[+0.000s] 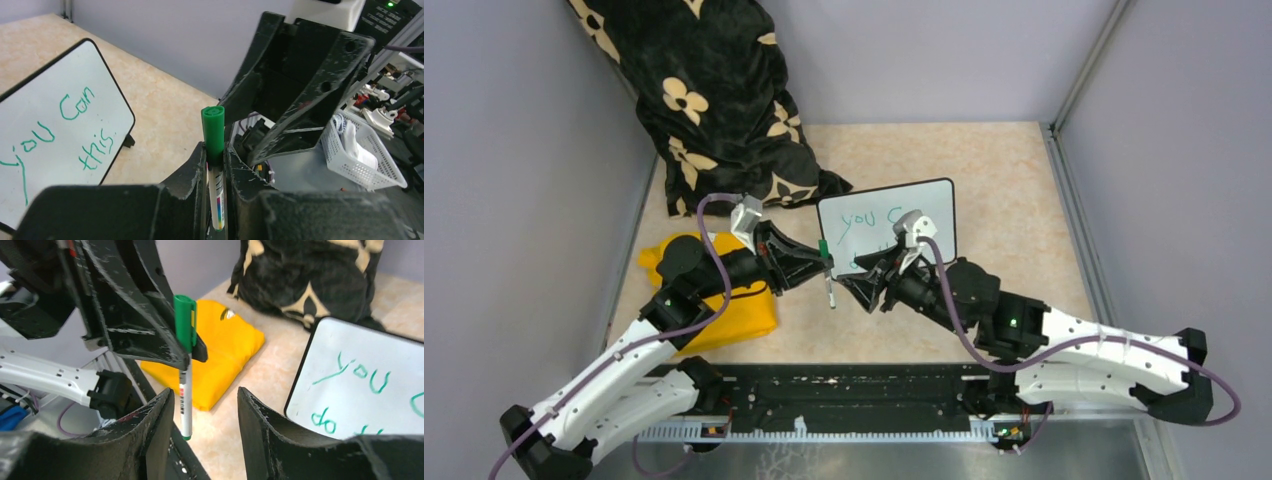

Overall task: Write a sentence on the whiteboard
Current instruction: Place the whiteboard marker at the center of the board.

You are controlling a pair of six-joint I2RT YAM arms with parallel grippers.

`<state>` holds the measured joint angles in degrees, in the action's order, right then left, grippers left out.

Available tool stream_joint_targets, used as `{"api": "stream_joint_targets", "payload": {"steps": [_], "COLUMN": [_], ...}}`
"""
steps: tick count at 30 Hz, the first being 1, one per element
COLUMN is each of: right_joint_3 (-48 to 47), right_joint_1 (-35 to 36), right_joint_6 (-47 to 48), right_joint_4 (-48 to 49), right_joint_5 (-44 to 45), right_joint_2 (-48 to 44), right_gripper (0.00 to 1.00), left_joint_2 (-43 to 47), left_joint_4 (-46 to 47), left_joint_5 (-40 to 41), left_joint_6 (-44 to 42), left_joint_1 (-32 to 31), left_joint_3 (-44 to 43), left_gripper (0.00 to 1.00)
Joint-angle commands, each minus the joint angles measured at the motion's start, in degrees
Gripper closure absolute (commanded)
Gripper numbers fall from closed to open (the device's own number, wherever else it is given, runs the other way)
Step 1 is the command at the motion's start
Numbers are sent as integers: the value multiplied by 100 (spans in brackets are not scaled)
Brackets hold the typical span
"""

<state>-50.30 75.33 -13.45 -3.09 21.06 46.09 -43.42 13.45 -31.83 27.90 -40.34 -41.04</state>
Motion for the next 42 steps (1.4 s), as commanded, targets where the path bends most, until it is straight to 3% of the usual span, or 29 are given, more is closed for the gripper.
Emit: {"api": "stream_joint_targets", "payload": {"steps": [1,10,17,26,33,42], "right_joint_3": [252,440,941,909,934,918], "right_joint_1": [-351,-525,-1152,-1196,-1205,-1226], "right_joint_6": [-749,-1014,-1719,-1755,-1735,-1612], "right_joint_4": [753,1026,1775,1973,2042,1997], "right_joint_5": [-982,-1436,-2374,-2727,-2750,-2798], "right_joint_2": [106,207,224,486,563,570], "right_gripper": [52,53,56,59,68,89], "left_joint_2": [173,145,77,80,70,79], "left_joint_4": [556,1373,1872,2003,1898,1740], "left_joint_5": [-405,-487,-339,-201,-109,54], "left_joint_6": [-237,531,1072,1218,1238,1146], "left_joint_1": [19,24,20,24,23,18], "left_joint_3": [215,593,793,919,940,1025], "left_gripper": [100,100,100,100,100,94]}}
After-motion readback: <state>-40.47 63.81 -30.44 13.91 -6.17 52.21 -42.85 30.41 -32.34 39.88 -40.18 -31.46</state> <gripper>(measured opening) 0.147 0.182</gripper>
